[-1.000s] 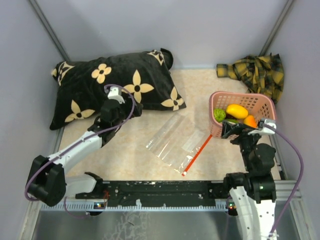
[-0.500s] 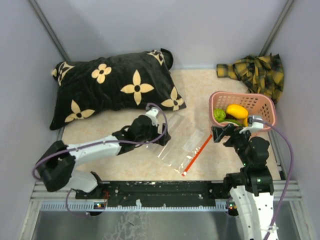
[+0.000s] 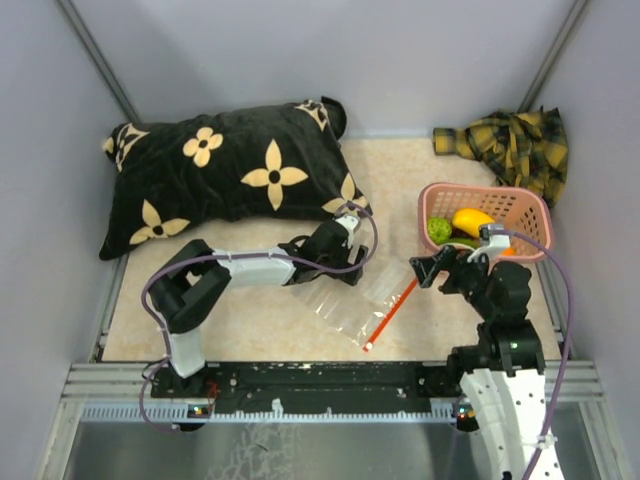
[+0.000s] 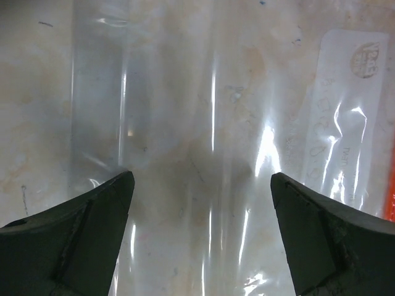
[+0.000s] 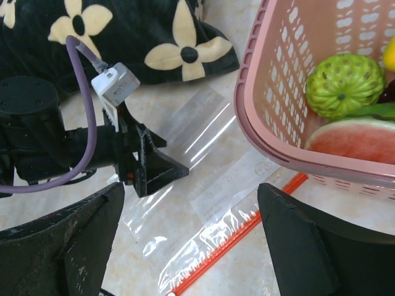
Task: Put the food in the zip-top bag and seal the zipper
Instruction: Move the zipper food storage bag to the center of the board.
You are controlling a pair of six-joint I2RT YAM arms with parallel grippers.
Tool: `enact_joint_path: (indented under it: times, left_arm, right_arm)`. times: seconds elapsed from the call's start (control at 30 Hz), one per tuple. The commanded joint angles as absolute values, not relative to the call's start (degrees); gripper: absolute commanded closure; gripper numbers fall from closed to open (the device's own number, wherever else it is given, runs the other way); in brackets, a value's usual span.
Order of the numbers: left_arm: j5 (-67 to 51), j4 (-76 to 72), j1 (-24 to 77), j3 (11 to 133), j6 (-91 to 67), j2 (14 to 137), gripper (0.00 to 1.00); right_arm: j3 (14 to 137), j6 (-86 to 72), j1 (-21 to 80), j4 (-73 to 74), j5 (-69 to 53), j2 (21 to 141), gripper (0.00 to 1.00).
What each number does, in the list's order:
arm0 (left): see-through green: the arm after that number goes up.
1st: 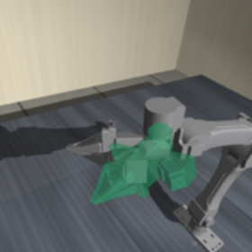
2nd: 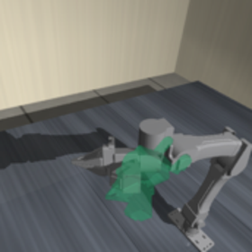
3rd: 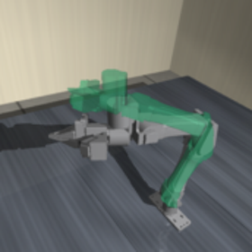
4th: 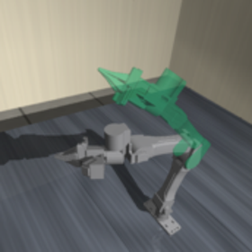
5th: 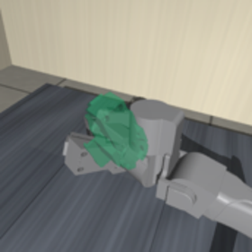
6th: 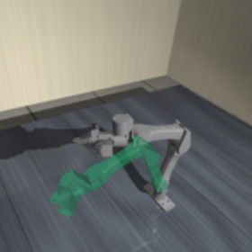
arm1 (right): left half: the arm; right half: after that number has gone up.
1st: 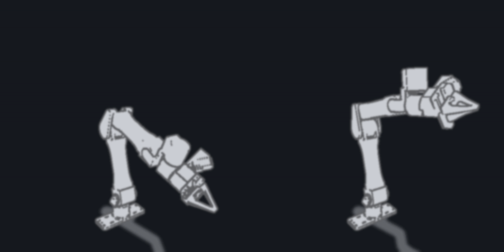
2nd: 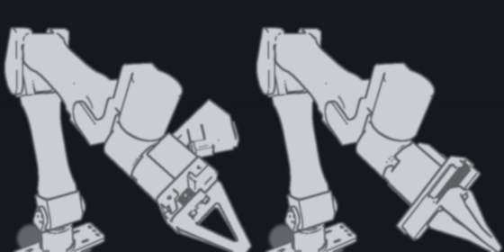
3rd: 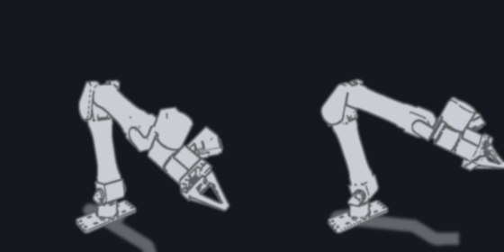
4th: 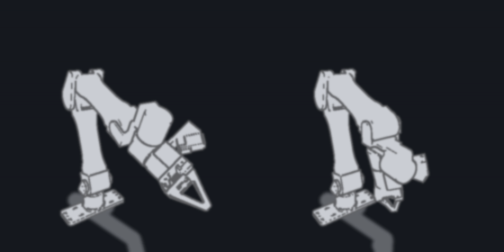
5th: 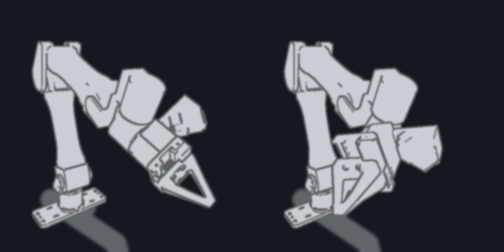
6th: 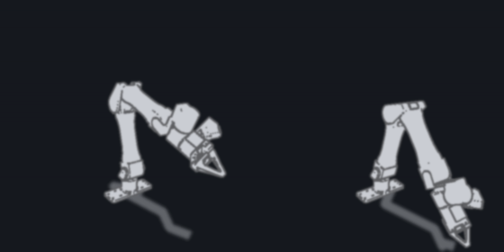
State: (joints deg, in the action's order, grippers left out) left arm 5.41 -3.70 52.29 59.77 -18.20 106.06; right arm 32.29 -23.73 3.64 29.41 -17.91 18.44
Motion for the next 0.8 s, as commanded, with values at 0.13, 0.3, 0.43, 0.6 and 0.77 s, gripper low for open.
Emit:
enact_joint_path:
  times: [0.13, 0.3, 0.43, 0.6, 0.77]
  left_arm:
    - [13.29, 5.28, 52.06, 56.88, -21.61, 104.45, 0.01]
    - [16.15, 8.00, 50.35, 53.17, -23.33, 101.38, 0.01]
    - [15.95, 8.03, 47.81, 50.03, -24.18, 98.75, 0.01]
    - [14.54, 8.00, 44.33, 46.17, -25.32, 94.84, 0.01]
    - [12.61, 7.43, 41.28, 42.80, -26.13, 90.29, 0.01]
  right_arm:
    - [33.78, -22.61, 4.04, 25.49, -24.00, 21.33, 0.10]
    - [33.19, -23.69, 4.15, 23.62, -25.89, 23.28, 0.10]
    - [32.88, -24.87, 5.82, 21.87, -25.83, 24.46, 0.10]
    - [33.64, -26.06, 17.79, 19.70, -16.75, 28.43, 0.10]
    - [34.72, -27.38, 37.95, 13.94, -0.33, 38.34, 0.10]
